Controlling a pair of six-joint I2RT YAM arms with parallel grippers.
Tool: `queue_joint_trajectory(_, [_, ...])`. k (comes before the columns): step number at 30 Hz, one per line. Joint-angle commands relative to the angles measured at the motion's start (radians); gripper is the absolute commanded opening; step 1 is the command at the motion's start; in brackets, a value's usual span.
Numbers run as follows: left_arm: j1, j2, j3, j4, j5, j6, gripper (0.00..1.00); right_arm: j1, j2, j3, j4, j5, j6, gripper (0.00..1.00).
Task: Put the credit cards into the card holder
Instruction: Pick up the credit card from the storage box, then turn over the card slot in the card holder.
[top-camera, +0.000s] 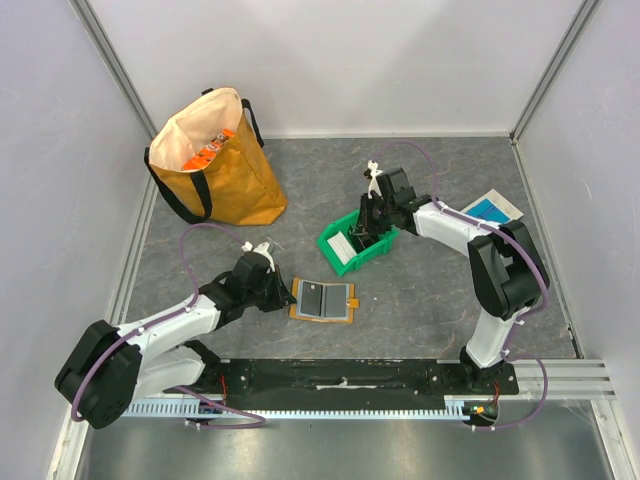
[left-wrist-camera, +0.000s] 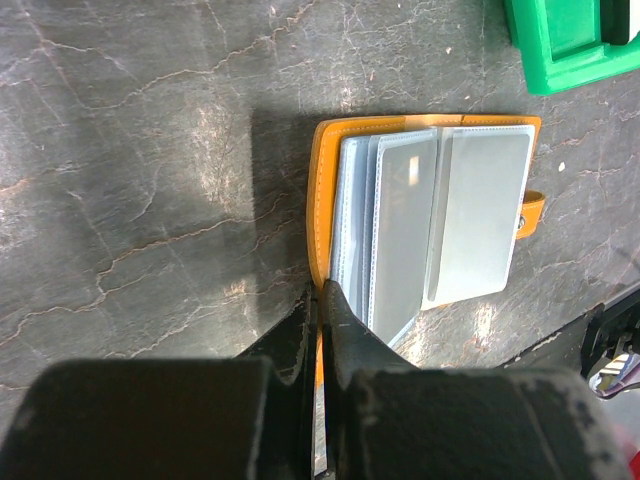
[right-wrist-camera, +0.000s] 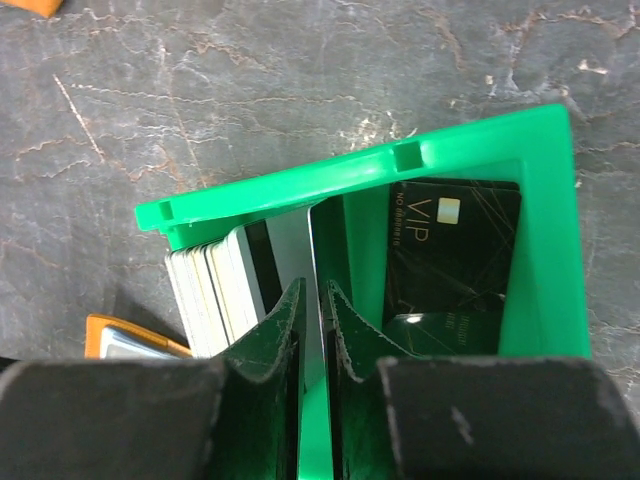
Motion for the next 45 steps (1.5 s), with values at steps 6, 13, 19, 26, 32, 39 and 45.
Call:
queue_joint_trajectory(6, [-0.004,-0.005,0.023,0.034,0.018,0.036,0.02,0.024,0.023,0.015,-0.017,0.064,-0.017,0.18])
queue_joint_trajectory(13, [-0.004,-0.016,0.017,0.034,0.018,0.033,0.02,0.064,0.043,0.043,-0.063,0.124,-0.046,0.22])
queue_joint_trajectory(19, [-0.004,-0.03,0.015,0.028,0.021,0.033,0.02,0.084,0.008,0.063,-0.082,0.191,-0.069,0.0])
queue_joint_trajectory(26, [-0.004,-0.073,0.006,0.012,0.021,0.032,0.02,0.085,-0.143,0.089,-0.126,0.332,-0.107,0.0])
queue_joint_trajectory(32, [-0.004,-0.101,-0.012,0.009,0.027,0.024,0.02,0.094,-0.284,0.026,-0.137,0.369,-0.055,0.0])
queue_joint_trajectory(39, [-0.004,-0.137,-0.035,0.011,0.042,0.003,0.02,0.344,-0.471,-0.159,-0.039,0.591,0.236,0.0])
queue_joint_trajectory(45, [-0.007,-0.196,-0.063,0.018,0.062,-0.03,0.02,0.667,-0.5,-0.322,0.16,0.855,0.528,0.0])
